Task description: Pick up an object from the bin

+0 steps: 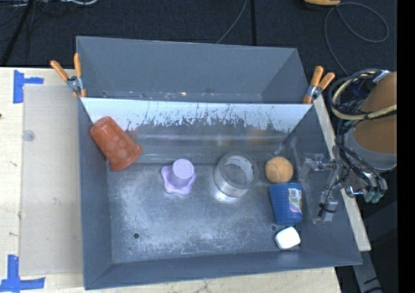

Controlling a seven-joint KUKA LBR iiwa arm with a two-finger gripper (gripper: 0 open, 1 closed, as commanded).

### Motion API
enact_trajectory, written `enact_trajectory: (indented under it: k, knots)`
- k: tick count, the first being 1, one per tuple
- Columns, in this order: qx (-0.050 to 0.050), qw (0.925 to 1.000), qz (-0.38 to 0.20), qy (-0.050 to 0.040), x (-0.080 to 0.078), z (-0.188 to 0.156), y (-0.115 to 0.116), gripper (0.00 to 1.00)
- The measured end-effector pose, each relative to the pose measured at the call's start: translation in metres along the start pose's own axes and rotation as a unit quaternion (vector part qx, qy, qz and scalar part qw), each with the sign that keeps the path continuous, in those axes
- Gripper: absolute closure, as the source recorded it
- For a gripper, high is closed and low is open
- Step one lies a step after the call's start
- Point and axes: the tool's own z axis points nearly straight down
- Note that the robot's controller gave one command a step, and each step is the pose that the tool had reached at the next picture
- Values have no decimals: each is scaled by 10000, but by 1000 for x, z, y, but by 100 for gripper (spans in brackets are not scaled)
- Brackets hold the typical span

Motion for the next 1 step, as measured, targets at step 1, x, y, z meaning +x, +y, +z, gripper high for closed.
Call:
enact_trajectory:
  k: [1]
  knots:
    - [8, 10000, -19, -40, -2, -4, 1, 0]
